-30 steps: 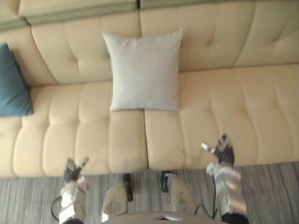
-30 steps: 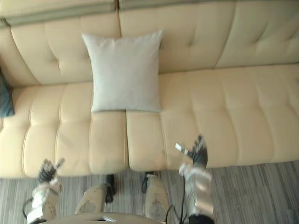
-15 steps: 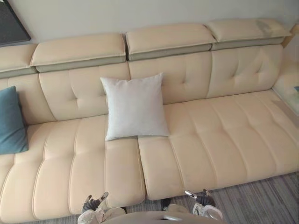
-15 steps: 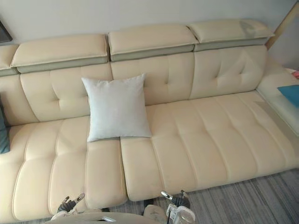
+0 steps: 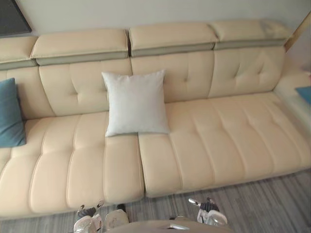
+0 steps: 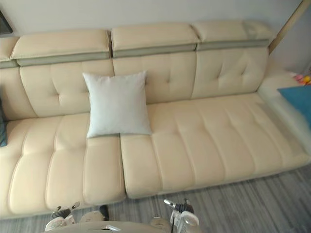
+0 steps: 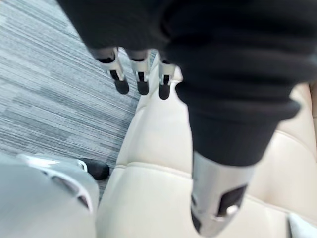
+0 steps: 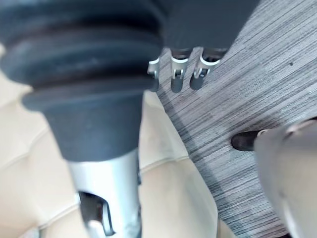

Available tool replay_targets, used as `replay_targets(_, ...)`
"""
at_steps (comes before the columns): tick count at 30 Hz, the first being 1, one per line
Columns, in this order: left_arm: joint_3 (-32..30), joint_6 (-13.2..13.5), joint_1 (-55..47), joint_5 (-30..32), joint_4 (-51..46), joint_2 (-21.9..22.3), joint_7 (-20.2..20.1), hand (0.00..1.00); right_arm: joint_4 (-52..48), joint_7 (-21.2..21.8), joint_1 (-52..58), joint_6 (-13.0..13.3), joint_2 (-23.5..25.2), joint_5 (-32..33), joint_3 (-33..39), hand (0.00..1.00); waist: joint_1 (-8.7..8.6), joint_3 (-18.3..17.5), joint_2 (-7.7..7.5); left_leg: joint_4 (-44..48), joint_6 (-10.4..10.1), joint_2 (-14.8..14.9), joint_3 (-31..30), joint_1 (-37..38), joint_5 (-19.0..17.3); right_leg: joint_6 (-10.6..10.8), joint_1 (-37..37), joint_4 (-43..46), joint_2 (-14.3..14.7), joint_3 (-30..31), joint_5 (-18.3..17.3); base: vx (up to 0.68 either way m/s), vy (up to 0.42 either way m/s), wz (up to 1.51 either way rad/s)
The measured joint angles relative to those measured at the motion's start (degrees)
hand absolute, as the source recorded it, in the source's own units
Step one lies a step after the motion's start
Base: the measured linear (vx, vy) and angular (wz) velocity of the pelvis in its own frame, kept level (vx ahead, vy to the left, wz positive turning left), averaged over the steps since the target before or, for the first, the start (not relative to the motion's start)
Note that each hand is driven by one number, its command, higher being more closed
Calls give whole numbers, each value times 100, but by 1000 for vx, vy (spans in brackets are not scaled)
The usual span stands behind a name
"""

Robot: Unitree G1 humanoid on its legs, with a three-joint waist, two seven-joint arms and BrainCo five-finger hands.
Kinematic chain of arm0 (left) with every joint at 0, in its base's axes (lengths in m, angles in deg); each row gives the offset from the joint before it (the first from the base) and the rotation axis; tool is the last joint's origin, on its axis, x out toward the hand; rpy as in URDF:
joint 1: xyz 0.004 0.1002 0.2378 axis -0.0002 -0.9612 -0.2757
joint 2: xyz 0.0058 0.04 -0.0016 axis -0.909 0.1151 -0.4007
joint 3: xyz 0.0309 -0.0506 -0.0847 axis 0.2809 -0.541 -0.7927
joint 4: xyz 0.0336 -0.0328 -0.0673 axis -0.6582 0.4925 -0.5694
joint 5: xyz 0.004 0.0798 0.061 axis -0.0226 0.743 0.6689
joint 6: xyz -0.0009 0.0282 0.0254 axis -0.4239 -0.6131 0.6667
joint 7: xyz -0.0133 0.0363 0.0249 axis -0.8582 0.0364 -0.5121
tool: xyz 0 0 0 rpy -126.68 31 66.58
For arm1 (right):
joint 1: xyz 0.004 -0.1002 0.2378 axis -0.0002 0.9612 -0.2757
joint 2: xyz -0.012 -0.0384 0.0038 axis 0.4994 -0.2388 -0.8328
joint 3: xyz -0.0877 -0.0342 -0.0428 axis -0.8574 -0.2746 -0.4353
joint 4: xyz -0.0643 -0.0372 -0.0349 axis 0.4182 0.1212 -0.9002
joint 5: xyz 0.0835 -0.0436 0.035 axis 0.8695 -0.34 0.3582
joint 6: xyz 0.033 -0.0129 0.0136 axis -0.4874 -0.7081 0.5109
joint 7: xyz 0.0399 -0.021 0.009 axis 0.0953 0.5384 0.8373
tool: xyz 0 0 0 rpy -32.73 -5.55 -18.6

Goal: Pick up cushions and gather them together orderly.

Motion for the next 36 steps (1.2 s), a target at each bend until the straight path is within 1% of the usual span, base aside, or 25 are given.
replay_targets(1, 95, 12, 28, -78, -39, 42, 3, 0, 7, -41, -89, -1, -76, 0, -2, 0, 9, 92, 85, -53, -12, 36, -103, -82, 99, -43, 90, -386, 102, -38, 257, -277, -26, 11)
replay_targets(3, 289, 19, 40, -166, -53, 54, 16, 0, 20, -61, -188, 0, -59, 0, -50, 0, 4, 276, 132, -266, -82, 51, -137, -34, 282, -91, 200, -620, 152, -146, 469, -247, 28, 17)
replay_targets(5, 413, 29, 46, -212, -56, 36, 20, 0, 21, -64, -188, -1, -49, 0, -131, 0, -11, 332, 138, -500, -101, 49, -230, 45, 517, -122, 178, -535, 197, -238, 487, -267, 32, 27)
replay_targets(6, 510, 50, 50, -218, -59, -12, 6, 0, 20, -67, -162, -1, -15, 0, -111, 0, -3, 319, 52, -651, -272, -45, -341, 40, 537, -260, 41, -523, 50, -334, 462, -230, 51, 28)
replay_targets(7, 504, 60, 92, -239, -69, -19, -6, 0, 4, -78, -165, 0, 6, 2, -91, 0, -1, 341, -11, -446, -252, -122, -387, -40, 373, -289, 15, -516, -13, -347, 495, -167, 89, 15)
replay_targets(8, 437, 90, 153, -298, -123, -18, -20, 0, -2, -89, -162, 4, 50, 0, -14, 0, 2, 407, -162, 424, 22, -261, -452, -179, 25, -287, -47, -450, -185, -325, 530, -130, 97, -7)
replay_targets(9, 420, 117, 77, -320, -109, -4, -29, 0, -59, -98, -48, 1, 37, 0, 30, 0, -27, 376, -122, 1486, 113, -339, -460, -89, -686, -231, -38, -420, -269, -237, 536, -141, 104, -17)
replay_targets(10, 422, 120, 35, -322, -108, 13, -36, 0, -97, -98, -7, -1, 32, -1, 34, 0, -27, 355, -82, 1573, 70, -329, -470, 6, -870, -213, -44, -423, -245, -183, 554, -152, 158, -41)
replay_targets(11, 419, 128, -19, -322, -108, 73, -40, 0, -183, -98, 72, 0, 30, -1, 46, 0, -38, 300, 97, 1377, -30, -268, -639, 311, -1389, -190, -57, -456, -94, -36, 581, -139, 213, -68)
replay_targets(12, 383, 124, -43, -391, -77, 89, -76, 0, -158, -89, 145, -31, 115, -3, 69, 0, -35, 280, 82, 1136, 145, -358, -564, 409, -1488, -133, -37, -579, -35, 192, 696, -146, 193, -73)
replay_targets(13, 408, 126, -96, -388, -76, 37, -85, 0, -133, -70, 226, -62, 212, -5, 57, 0, -33, 213, 63, 996, 121, -395, -456, 432, -1471, -120, -54, -618, -56, 257, 787, -67, 132, -67)
replay_targets(15, 461, 122, -133, -384, -36, -90, -167, 0, 5, -64, 262, -126, 259, -6, 80, 0, -140, 89, -170, 634, 92, -649, -416, 592, -1451, -159, -88, -660, -76, 519, 857, 12, 46, -46)
replay_targets(19, 707, 121, -108, -362, 34, -110, -203, 0, 145, -58, 261, -128, 210, -3, 146, 0, -222, 94, -59, 634, 108, -691, -438, 705, -1406, -164, 9, -795, -13, 639, 955, 33, 36, -29)
replay_targets(20, 755, 121, -94, -320, 79, -114, -209, 0, 151, -62, 241, -126, 177, -7, 188, 0, -224, 81, -14, 637, 179, -681, -443, 771, -1373, -138, 60, -844, 40, 720, 969, 92, 11, -35)
replay_targets(21, 825, 110, -76, -293, 184, -119, -269, 0, 203, -64, 252, -125, 148, -9, 271, 0, -257, 44, 81, 625, 223, -687, -416, 814, -1353, -79, 70, -901, 80, 795, 1021, 156, 0, -38)
replay_targets(22, 911, 99, -35, -240, 237, -111, -304, 0, 271, -65, 198, -133, 125, -9, 302, 0, -326, 26, 132, 589, 298, -695, -377, 869, -1305, -49, 67, -975, 99, 863, 1076, 166, -7, -31)
replay_targets(26, 973, 65, 132, -36, 393, -116, -383, 0, 271, -59, 69, -134, 94, -3, 293, 0, -322, 19, 158, 342, 315, -663, -99, 1091, -1296, -155, -75, -1072, 257, 1398, 1215, 89, -26, -79)
replay_targets(29, 1012, 46, 277, 33, 427, -122, -411, 0, 276, -60, 14, -119, 98, 5, 288, 0, -396, 53, 118, 231, 335, -636, 352, 1235, -1317, -209, -279, -1069, 404, 1820, 1400, 16, -10, -111)
replay_targets(30, 1093, 47, 380, 78, 453, -147, -421, 0, 288, -60, -4, -119, 92, 4, 269, 0, -404, 87, 110, 227, 344, -616, 625, 1299, -1335, -248, -388, -1064, 490, 1863, 1559, -9, -3, -125)
replay_targets(31, 1093, 48, 399, 110, 451, -150, -421, 0, 288, -60, -10, -119, 93, 2, 254, 0, -412, 93, 111, 228, 352, -604, 711, 1309, -1342, -306, -428, -1074, 526, 1802, 1618, -33, -18, -134)
replay_targets(32, 1096, 63, 421, 143, 446, -171, -423, 0, 289, -57, -34, -119, 101, 1, 230, 0, -437, 118, 132, 224, 388, -521, 938, 1323, -1366, -502, -491, -1117, 556, 1440, 1636, -79, -69, -115)
replay_targets(33, 1118, 63, 454, 145, 456, -170, -439, 0, 293, -59, -102, -122, 77, 0, 264, 0, -492, 200, 195, 143, 414, -456, 1254, 1426, -1397, -988, -573, -900, 481, 609, 1183, -92, -69, -120)
replay_targets(34, 1196, 65, 451, 145, 446, -171, -454, 0, 265, -52, -105, -116, 64, 34, 325, 0, -509, 263, 270, 105, 392, -403, 1401, 1501, -1383, -1009, -641, -653, 403, 157, 1011, -85, -67, -114)
replay_targets(35, 1282, 65, 449, 147, 445, -190, -461, 0, 262, -57, -119, -108, 14, 2, 346, 0, -535, 311, 360, 71, 371, -306, 1659, 1618, -1372, -999, -700, -319, 294, -514, 805, -28, -59, -123)
replay_targets(36, 1322, 63, 373, 149, 448, -204, -461, 0, 269, -58, -112, -111, -10, -1, 343, 0, -545, 327, 422, 34, 327, -211, 1963, 1706, -1354, -1007, -714, 173, 123, -1419, 525, -12, -89, -109)
